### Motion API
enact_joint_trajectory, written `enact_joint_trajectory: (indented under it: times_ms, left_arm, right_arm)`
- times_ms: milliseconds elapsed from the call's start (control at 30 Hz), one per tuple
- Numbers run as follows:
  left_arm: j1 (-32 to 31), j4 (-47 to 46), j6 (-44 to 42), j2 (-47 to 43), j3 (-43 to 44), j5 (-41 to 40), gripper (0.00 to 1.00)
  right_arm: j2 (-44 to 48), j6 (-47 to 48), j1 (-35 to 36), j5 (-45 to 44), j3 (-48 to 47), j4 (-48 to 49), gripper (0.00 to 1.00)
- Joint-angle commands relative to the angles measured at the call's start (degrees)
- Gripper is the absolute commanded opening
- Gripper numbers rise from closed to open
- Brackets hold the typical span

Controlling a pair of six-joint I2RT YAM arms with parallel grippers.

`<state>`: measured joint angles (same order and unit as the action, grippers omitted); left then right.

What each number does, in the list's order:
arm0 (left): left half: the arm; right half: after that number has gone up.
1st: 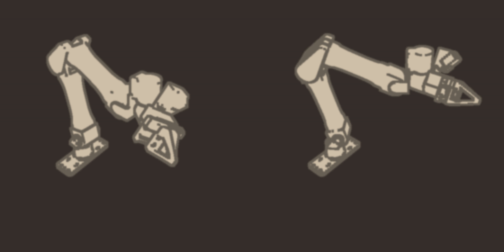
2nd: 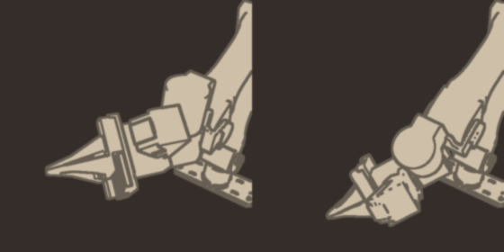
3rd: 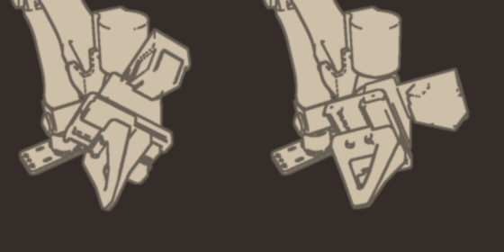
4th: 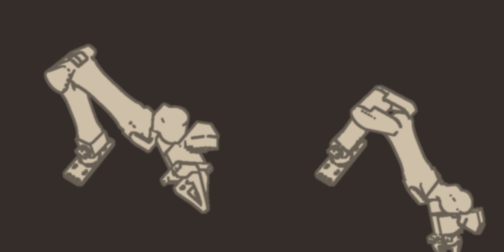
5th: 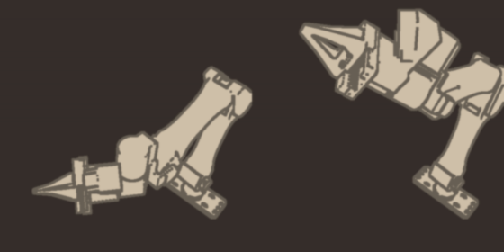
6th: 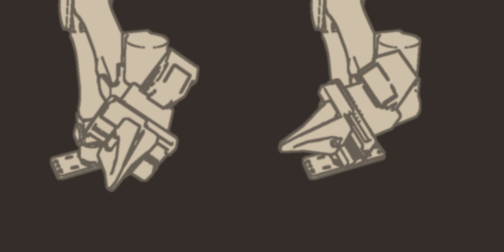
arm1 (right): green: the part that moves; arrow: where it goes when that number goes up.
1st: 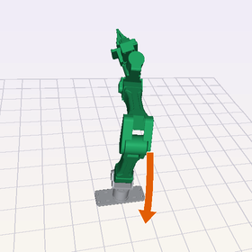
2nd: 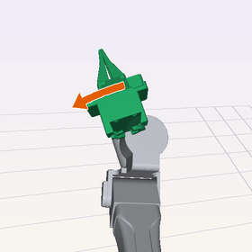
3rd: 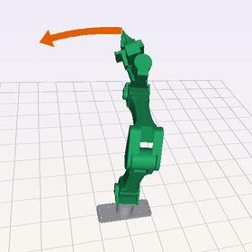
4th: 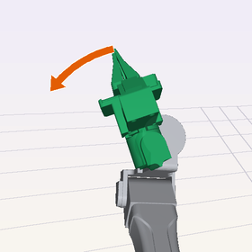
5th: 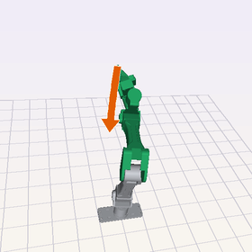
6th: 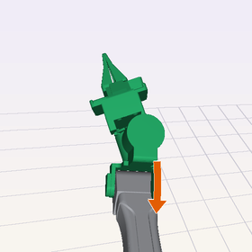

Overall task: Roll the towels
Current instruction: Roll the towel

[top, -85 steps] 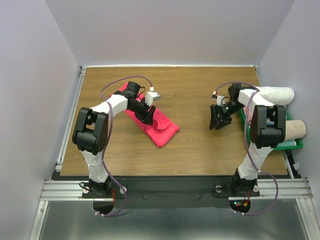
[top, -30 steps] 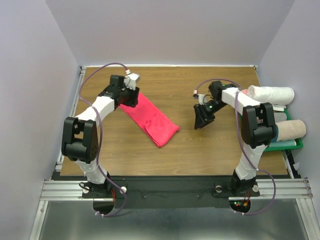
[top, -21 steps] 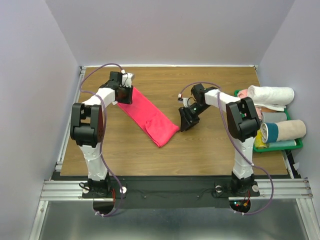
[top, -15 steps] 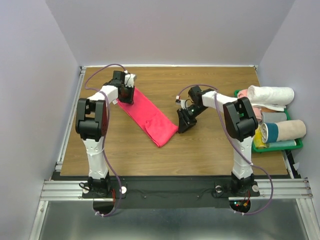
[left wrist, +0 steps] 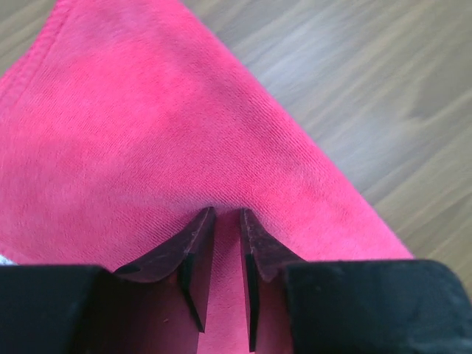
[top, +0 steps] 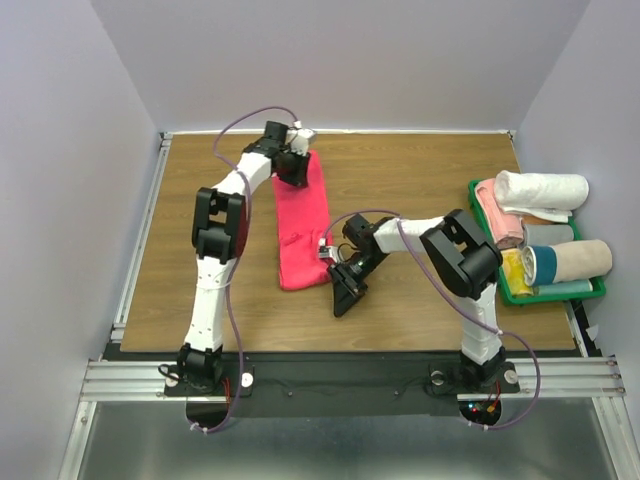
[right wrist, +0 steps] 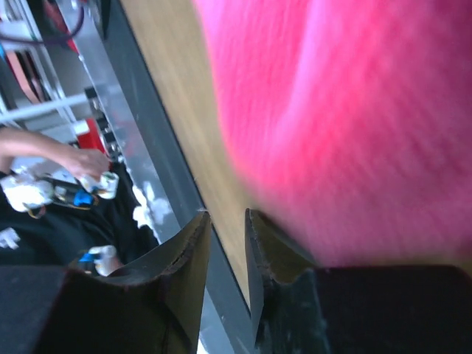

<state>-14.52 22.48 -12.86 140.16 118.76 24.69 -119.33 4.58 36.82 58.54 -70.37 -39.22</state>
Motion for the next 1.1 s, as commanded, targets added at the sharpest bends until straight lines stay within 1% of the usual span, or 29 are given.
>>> enact_joint_trajectory:
  times_ms: [0, 33, 67, 133, 167, 233, 267, 300, 333, 367, 433, 467, 500, 567, 600, 667, 700, 733, 767, 800, 833, 900, 933, 967, 1067]
  left_arm:
    - [-5.86, 6.17, -2.34, 3.46, 5.69, 6.34, 0.34]
    - [-6.74, 5.82, -2.34, 3.11, 5.95, 5.99, 0.34]
    - [-6.75, 5.30, -1.91, 2.67, 5.61, 5.99, 0.36]
    - [-6.40, 2.84, -0.33, 0.13, 3.77, 5.02, 0.39]
    - [-5.44, 0.74, 1.07, -2.41, 2.89, 5.02, 0.43]
    - [-4.03, -2.07, 2.49, -5.93, -1.13, 5.63, 0.49]
    - [-3.24, -3.74, 3.54, -8.04, -2.55, 5.90, 0.57]
    - [-1.66, -6.37, 3.72, -12.23, -3.96, 6.16, 0.65]
    - [-1.04, -7.61, 3.81, -14.54, -6.76, 6.68, 0.73]
    - [0.62, -9.89, 3.72, -19.26, -8.27, 7.12, 0.98]
    - [2.04, -12.54, 3.72, -24.20, -13.45, 8.01, 0.99]
    - [2.74, -14.03, 3.55, -26.58, -15.47, 8.70, 0.99]
    - [4.23, -16.04, 3.11, -31.30, -19.32, 9.84, 0.99]
    - [5.29, -17.11, 2.23, -35.28, -23.03, 10.12, 0.99]
    - [6.43, -17.12, 1.10, -38.96, -26.53, 10.03, 0.99]
    - [7.49, -15.72, -2.23, -42.32, -29.89, 10.99, 0.99]
    - [7.93, -11.97, -4.95, -45.12, -31.21, 12.56, 0.99]
    - [8.45, -9.67, -8.81, -46.45, -32.44, 16.23, 0.99]
    - [9.16, -7.73, -13.20, -47.60, -34.89, 17.23, 0.99]
    - [9.42, -4.76, -15.07, -49.96, -36.39, 18.19, 0.99]
    - [9.69, -3.42, -18.57, -52.77, -39.80, 20.38, 0.99]
    - [9.25, -1.21, -22.63, -55.94, -44.38, 21.01, 0.99]
    - [9.08, -1.21, -24.12, -57.70, -49.71, 20.32, 0.99]
    - [7.94, -1.12, -28.23, -61.20, -52.38, 19.44, 0.98]
    - [4.96, -0.34, -34.93, -66.49, -61.87, 14.52, 0.97]
  right_arm:
    - [8.83, 2.10, -0.08, 1.32, 3.30, 3.19, 0.32]
    - [13.20, 2.36, -0.78, 0.35, 4.00, 3.19, 0.33]
    - [15.59, 2.71, -1.22, -0.53, 4.62, 3.19, 0.34]
    - [18.85, 2.28, -2.36, -4.04, 4.63, 3.10, 0.34]
    - [21.39, 1.93, -4.02, -5.36, 4.10, 3.10, 0.34]
    - [22.82, 1.92, -5.61, -5.63, 2.88, 3.10, 0.34]
    - [23.26, 1.66, -6.75, -6.07, 2.17, 3.19, 0.34]
    - [23.52, 1.49, -6.85, -8.07, 1.30, 3.27, 0.34]
    - [23.35, 1.49, -6.85, -8.70, -0.63, 3.45, 0.35]
    - [22.13, 0.88, -6.85, -8.71, -1.87, 3.71, 0.35]
    - [20.37, -0.97, -6.85, -7.58, -3.80, 5.73, 0.36]
    - [19.06, -4.19, -6.85, -7.05, -5.64, 6.95, 0.37]
    - [16.87, -6.75, -6.76, -5.82, -6.44, 10.10, 0.37]
    - [14.57, -10.45, -6.15, -4.67, -8.02, 13.63, 0.39]
    - [12.56, -13.95, -5.88, -4.75, -9.68, 15.30, 0.40]
    - [10.79, -17.04, -4.04, -5.45, -11.54, 18.30, 0.44]
    - [9.74, -18.10, -3.34, -6.59, -12.94, 18.83, 0.45]
    - [8.77, -18.72, -2.81, -6.08, -13.13, 19.35, 0.46]
    - [6.76, -19.43, -1.93, -5.99, -13.21, 19.71, 0.46]
    - [5.87, -19.43, -1.49, -6.42, -12.78, 19.71, 0.46]
    - [4.30, -19.35, -1.05, -6.77, -11.04, 19.71, 0.47]
    - [2.97, -18.82, -1.05, -6.69, -8.57, 19.62, 0.46]
    - [2.44, -18.12, -1.13, -6.78, -5.77, 19.54, 0.46]
    - [1.91, -16.98, -1.05, -7.04, -4.35, 19.45, 0.46]
    - [2.43, -12.86, -1.05, -8.52, 0.13, 17.61, 0.46]
